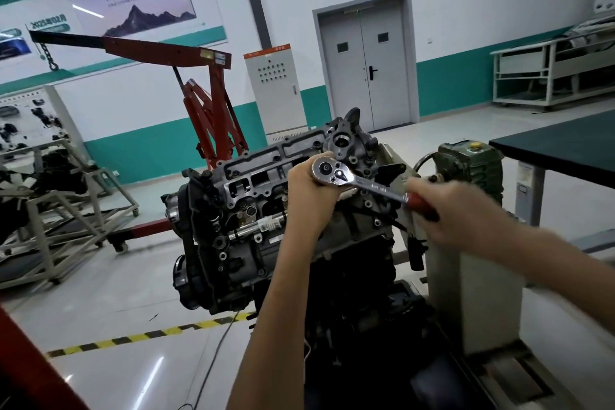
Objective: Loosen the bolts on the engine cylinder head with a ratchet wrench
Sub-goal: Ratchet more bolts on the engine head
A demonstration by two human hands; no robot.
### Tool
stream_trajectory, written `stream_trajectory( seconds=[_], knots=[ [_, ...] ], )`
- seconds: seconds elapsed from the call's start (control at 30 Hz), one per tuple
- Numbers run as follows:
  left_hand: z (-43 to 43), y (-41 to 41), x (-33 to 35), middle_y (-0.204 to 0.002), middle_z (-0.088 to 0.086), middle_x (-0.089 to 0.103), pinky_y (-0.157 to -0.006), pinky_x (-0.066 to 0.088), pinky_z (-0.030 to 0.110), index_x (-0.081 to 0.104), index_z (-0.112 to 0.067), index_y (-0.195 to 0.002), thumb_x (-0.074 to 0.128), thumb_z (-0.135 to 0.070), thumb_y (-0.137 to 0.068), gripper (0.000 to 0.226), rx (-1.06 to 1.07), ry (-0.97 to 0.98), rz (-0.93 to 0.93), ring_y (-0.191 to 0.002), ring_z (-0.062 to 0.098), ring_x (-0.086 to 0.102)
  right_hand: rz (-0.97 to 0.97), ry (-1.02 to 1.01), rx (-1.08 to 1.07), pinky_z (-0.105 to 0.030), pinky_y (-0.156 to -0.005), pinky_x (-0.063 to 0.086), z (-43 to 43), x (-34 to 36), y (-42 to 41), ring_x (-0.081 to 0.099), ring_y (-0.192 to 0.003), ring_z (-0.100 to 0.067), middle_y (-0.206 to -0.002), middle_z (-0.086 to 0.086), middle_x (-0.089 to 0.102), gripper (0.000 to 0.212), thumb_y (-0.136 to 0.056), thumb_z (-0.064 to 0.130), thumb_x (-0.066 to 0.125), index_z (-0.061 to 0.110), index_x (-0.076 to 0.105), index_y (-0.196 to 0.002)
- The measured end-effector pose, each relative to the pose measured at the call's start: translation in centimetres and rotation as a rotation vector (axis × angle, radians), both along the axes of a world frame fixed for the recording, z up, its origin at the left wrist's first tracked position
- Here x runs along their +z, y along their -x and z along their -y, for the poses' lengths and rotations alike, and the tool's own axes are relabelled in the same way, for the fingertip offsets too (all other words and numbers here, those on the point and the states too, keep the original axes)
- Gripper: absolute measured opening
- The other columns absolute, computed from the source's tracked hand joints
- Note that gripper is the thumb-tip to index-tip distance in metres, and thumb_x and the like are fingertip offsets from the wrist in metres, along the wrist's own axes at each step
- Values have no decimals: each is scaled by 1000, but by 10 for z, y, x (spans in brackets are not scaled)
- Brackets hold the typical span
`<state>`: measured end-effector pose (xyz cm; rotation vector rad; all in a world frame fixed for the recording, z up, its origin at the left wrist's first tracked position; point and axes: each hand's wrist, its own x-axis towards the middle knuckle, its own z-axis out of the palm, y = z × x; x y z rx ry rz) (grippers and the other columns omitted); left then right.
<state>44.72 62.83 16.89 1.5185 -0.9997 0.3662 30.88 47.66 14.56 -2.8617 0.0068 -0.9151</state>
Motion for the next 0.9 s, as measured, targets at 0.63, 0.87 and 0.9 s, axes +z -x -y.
stream_trajectory(
  seconds=[0.63,0.87,0.9],
  knots=[
    [9,9,-5,-54,-7,44,-54,31,17,52,-3,-63,55,16,-77,24,42,106,-29,-52,3,35,69,-552,77,-6,-51,37,-75,-57,-5,53,-48,-5,-60,3,52,33,-73,5,63,22,50,-97],
    [-1,1,2,-52,-14,47,-54,33,18,51,-17,-57,66,9,-76,36,3,-51,13,-53,2,39,19,171,2,-14,-50,33,27,31,-4,49,-50,-9,-62,9,51,18,-77,13,63,15,55,-93],
    [-2,2,2,-54,-13,48,-55,34,21,50,-18,-57,66,8,-76,37,-6,-55,22,-55,4,40,34,195,-4,-17,-51,32,29,36,-6,47,-50,-10,-62,10,48,17,-77,14,63,16,54,-91]
  ],
)
